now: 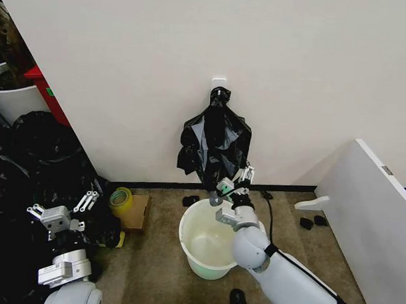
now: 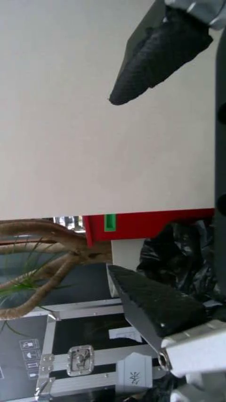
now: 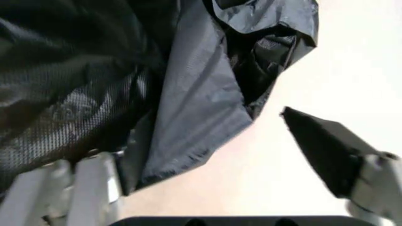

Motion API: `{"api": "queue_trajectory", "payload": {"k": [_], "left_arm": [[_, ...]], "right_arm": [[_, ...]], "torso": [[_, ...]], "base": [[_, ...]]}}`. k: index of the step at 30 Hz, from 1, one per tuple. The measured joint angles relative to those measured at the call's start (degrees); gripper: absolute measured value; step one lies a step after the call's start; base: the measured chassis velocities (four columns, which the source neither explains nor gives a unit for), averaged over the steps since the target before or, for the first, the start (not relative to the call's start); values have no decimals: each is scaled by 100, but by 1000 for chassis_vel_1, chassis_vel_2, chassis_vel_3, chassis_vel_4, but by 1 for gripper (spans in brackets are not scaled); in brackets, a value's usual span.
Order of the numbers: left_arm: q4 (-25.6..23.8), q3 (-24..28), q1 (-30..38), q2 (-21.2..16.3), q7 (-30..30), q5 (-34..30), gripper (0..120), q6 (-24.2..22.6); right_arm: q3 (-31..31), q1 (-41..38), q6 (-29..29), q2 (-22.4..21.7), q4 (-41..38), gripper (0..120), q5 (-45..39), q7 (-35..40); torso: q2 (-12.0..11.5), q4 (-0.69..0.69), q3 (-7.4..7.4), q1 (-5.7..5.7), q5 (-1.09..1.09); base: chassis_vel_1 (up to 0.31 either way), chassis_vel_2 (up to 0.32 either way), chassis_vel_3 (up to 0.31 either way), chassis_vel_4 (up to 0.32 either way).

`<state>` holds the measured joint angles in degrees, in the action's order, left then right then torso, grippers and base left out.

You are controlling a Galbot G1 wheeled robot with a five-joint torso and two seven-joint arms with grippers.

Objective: Place the garbage bag over the trash bin.

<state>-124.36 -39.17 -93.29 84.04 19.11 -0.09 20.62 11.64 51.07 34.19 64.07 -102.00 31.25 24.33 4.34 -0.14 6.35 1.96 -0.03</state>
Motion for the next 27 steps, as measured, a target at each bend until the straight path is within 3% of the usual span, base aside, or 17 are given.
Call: {"api": "queue_trajectory", "payload": {"k": [6,8,10,16,18,20,24,25,26,27], "left_arm": [[-61,-6,-38,8,5,14,100,0],[-81,-7,-60,8,9,19,100,0],[-82,-8,-62,8,10,20,100,0],[-87,-6,-24,-47,13,23,100,1],[-86,-2,-11,-58,13,23,100,1],[-58,8,24,-105,11,23,100,-1],[64,65,198,-357,-117,-202,100,19],[64,65,198,-357,-117,-202,100,19],[104,100,275,-463,-244,-406,100,62],[167,197,418,-738,-767,-1130,100,216]], "right_arm": [[-133,94,-33,-24,22,53,153,-26],[-191,196,-137,-17,-48,42,187,30],[-195,206,-149,-16,-55,41,188,38],[-360,443,-472,-21,-217,14,240,177],[-398,460,-549,-25,-218,11,239,191],[-504,516,-874,-27,-239,1,164,238],[-551,604,-1887,-2,-436,0,-772,265],[-551,604,-1887,-2,-436,0,-772,265],[-546,613,-2147,13,-506,0,-1152,249],[-527,621,-2491,37,-641,0,-1796,161]], "torso": [[0,0,0,0,0],[0,0,0,0,-1],[0,0,0,0,-1],[0,0,0,0,-1],[0,0,0,0,-1],[0,0,0,0,-1],[0,0,0,0,-1],[0,0,0,0,-1],[0,0,0,0,-1],[0,0,0,0,-2]], "base": [[0,0,0,0],[0,0,0,0],[0,0,0,0],[0,0,0,0],[0,0,0,0],[0,0,0,0],[0,0,0,0],[0,0,0,0],[0,0,0,0],[0,0,0,0]]}}
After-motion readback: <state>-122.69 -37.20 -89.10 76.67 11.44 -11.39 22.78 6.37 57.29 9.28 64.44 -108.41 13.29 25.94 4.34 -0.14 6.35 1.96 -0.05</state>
